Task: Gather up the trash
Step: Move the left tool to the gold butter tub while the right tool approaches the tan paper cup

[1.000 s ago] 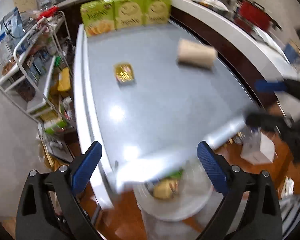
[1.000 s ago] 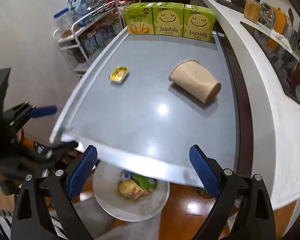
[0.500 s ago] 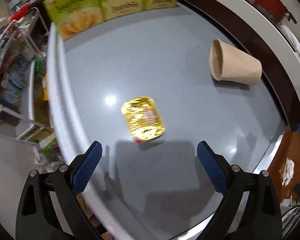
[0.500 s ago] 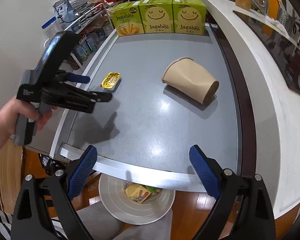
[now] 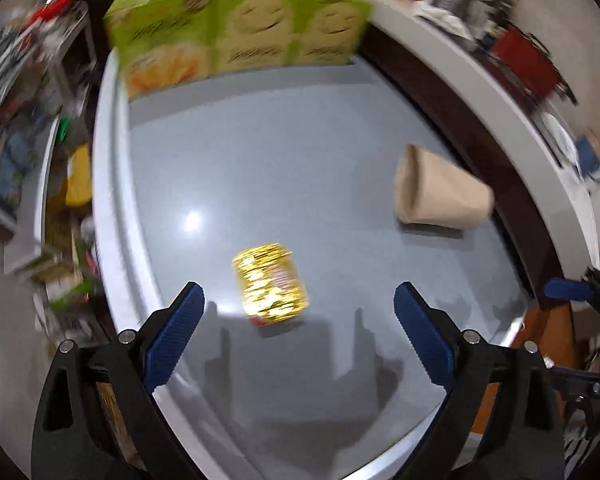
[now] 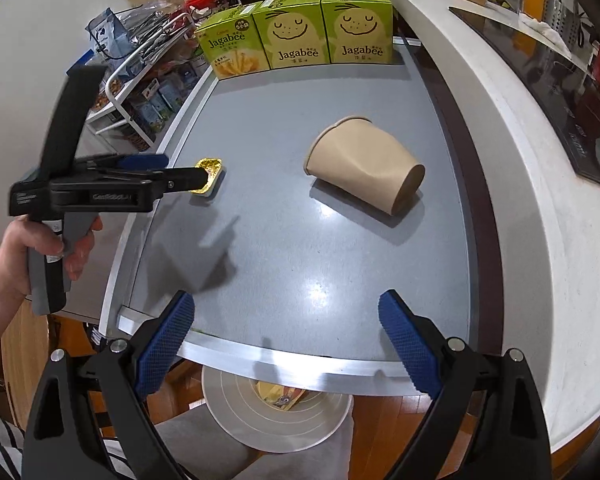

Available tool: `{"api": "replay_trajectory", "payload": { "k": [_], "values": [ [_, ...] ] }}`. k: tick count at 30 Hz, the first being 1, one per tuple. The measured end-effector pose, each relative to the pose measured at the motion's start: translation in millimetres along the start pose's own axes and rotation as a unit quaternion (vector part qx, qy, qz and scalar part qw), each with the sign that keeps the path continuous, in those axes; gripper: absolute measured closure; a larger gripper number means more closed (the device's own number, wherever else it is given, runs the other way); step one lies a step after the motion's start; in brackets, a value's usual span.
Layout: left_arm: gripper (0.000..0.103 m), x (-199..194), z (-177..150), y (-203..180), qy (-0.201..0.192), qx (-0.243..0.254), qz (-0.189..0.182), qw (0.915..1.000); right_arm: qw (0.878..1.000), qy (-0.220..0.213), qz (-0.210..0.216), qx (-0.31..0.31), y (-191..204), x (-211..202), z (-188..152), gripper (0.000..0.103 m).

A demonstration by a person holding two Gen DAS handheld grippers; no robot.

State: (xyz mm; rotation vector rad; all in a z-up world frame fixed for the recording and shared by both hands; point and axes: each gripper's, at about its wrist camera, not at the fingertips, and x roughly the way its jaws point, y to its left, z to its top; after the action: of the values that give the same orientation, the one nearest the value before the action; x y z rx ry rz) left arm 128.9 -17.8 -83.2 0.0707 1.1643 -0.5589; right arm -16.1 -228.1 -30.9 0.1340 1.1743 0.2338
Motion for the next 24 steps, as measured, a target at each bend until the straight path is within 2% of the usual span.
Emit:
{"api": "replay_trajectory", "payload": {
  "k": [2, 7, 11, 12, 15, 18, 21, 22, 24],
  "values": [
    [0.006, 9.5, -3.4, 8.9, 0.014, -0.017, -0.004, 0.9998, 1.000, 0.003, 0.004, 0.002, 1.5, 2.8, 1.0, 0.011],
    [0.006, 27.2, -4.2, 1.4, 0.028, -0.021, -0.051, 0.9981, 1.000, 0.007, 0.009, -0.002, 5.6, 4.7, 1.6, 0.011],
    [0.006, 27.4, -3.9, -17.7, 0.019, -0.014, -0.128, 0.9914, 1.000, 0.008, 0.007, 0.002, 1.9, 5.1, 2.7, 0.011],
    [0.006, 26.4, -1.4, -19.9, 0.017, -0.015, -0.137, 0.9903, 1.000, 0.009, 0.008, 0.004, 0.2, 5.3, 3.1, 0.011],
    [0.006, 15.4, -1.3, -16.4, 0.001, -0.019, -0.125, 0.9920, 1.000, 0.010, 0.012, 0.010, -4.5, 4.0, 4.2, 0.011],
    [0.006, 7.7, -0.1, -1.9, -0.008, -0.029, -0.086, 0.9959, 1.000, 0.008, 0.006, 0.001, -4.4, 2.7, 6.0, 0.011],
    [0.006, 12.2, 9.1, -10.0, -0.008, 0.034, -0.026, 0.9990, 1.000, 0.007, 0.000, -0.020, -1.0, 3.8, 9.8, 0.011],
    [0.006, 17.0, 14.3, -15.6, -0.001, 0.069, -0.008, 0.9976, 0.999, 0.007, -0.006, -0.033, 0.8, 4.6, 12.6, 0.011],
    [0.006, 25.4, 17.9, -23.8, 0.010, 0.116, 0.007, 0.9932, 0.998, 0.004, -0.022, -0.055, 3.3, 5.5, 20.4, 0.011]
  ]
}}
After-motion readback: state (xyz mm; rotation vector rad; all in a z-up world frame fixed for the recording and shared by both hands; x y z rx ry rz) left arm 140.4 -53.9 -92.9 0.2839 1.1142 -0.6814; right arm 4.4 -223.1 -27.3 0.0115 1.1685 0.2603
